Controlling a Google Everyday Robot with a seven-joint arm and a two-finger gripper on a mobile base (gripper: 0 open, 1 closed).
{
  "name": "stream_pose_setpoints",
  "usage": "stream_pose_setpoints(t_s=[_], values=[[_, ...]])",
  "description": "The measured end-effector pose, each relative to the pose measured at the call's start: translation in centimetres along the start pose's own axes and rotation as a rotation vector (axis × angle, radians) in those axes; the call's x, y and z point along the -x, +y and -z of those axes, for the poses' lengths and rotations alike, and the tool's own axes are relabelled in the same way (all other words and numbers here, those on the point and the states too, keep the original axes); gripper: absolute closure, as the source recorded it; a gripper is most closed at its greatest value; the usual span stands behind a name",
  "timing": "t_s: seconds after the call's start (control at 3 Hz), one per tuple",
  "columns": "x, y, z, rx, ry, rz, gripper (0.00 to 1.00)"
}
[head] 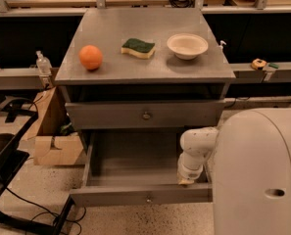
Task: Open middle drawer
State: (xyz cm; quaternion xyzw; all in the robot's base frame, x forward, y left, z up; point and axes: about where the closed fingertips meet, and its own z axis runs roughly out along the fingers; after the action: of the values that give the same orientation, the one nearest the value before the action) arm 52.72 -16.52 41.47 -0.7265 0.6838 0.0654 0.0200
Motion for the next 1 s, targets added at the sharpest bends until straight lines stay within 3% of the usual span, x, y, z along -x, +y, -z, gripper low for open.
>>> stream_pose_setpoints(t_s=[1.0], values=[[0.02, 0.03, -0.01, 0.002, 0.0, 0.0, 0.04]])
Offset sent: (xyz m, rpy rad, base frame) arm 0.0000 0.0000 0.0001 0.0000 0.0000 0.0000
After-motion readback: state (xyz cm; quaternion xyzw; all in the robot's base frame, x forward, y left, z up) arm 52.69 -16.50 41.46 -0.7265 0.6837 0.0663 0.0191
